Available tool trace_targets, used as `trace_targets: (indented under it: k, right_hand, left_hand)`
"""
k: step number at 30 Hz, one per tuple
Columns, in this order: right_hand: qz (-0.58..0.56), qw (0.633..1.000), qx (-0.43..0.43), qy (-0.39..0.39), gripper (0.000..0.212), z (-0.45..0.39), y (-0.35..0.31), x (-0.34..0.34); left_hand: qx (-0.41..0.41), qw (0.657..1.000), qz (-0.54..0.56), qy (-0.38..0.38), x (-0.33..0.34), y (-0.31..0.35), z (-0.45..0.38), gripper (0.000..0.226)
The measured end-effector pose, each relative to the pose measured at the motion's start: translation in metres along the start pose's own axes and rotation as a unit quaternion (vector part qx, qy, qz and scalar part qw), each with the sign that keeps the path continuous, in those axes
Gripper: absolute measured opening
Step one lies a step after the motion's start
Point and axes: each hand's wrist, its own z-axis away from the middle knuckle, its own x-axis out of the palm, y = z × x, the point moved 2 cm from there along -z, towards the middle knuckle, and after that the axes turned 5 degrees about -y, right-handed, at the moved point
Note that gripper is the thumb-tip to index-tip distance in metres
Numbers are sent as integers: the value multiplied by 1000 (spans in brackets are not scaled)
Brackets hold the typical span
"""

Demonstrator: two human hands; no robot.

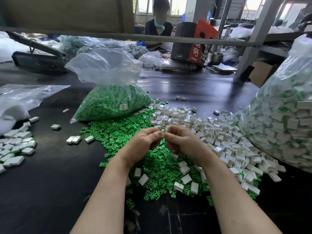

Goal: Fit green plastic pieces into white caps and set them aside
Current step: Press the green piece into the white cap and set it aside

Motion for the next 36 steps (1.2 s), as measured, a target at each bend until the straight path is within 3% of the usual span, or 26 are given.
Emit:
trace_targets:
  k: [7, 21, 36]
  right_hand:
    - [-29, 999, 14, -20, 25, 4, -6, 2]
    - [-2, 999, 17, -42, 14, 2, -4, 1]
    - [4, 999, 21, -33, 20, 2, -4, 1]
  left_hand:
    - [-6, 1000, 20, -6, 3, -2, -3, 25]
    - [-26, 999, 9, -26, 6, -1, -3, 25]
    - [-20, 999, 19, -33, 12, 12, 3, 27]
